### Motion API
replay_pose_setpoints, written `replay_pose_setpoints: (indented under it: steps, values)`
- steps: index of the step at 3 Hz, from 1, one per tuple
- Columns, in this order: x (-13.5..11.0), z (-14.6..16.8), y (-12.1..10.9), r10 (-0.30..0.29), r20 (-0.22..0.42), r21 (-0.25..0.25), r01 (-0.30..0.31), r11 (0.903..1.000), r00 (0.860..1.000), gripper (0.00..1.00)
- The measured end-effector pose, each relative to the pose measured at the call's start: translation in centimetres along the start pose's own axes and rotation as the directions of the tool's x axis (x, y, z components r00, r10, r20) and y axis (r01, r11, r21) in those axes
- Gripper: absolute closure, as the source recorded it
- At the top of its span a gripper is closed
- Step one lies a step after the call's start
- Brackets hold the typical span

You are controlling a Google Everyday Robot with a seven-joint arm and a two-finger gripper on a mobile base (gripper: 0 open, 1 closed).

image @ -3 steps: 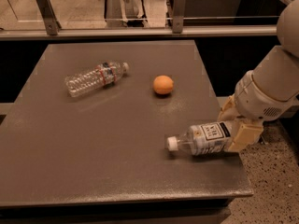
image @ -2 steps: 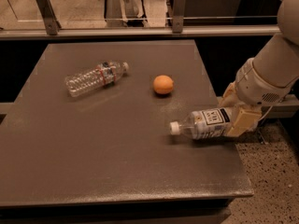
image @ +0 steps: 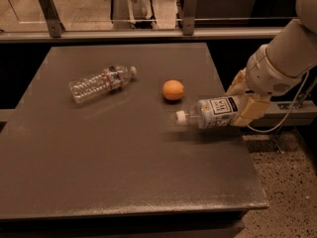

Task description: Move blue plastic bottle near orange

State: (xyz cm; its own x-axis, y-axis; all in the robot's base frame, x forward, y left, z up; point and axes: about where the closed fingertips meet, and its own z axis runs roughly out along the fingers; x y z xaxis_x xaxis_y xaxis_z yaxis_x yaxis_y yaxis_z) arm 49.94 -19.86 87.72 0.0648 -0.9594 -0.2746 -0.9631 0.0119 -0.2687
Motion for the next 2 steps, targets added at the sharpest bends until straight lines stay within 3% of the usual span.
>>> replay_pose_setpoints:
  steps: [2]
  values:
    - [-1.1, 2.9, -2.2, -0.075, 0.023, 0.002, 0.075, 0.9972, 0.997, 1.00]
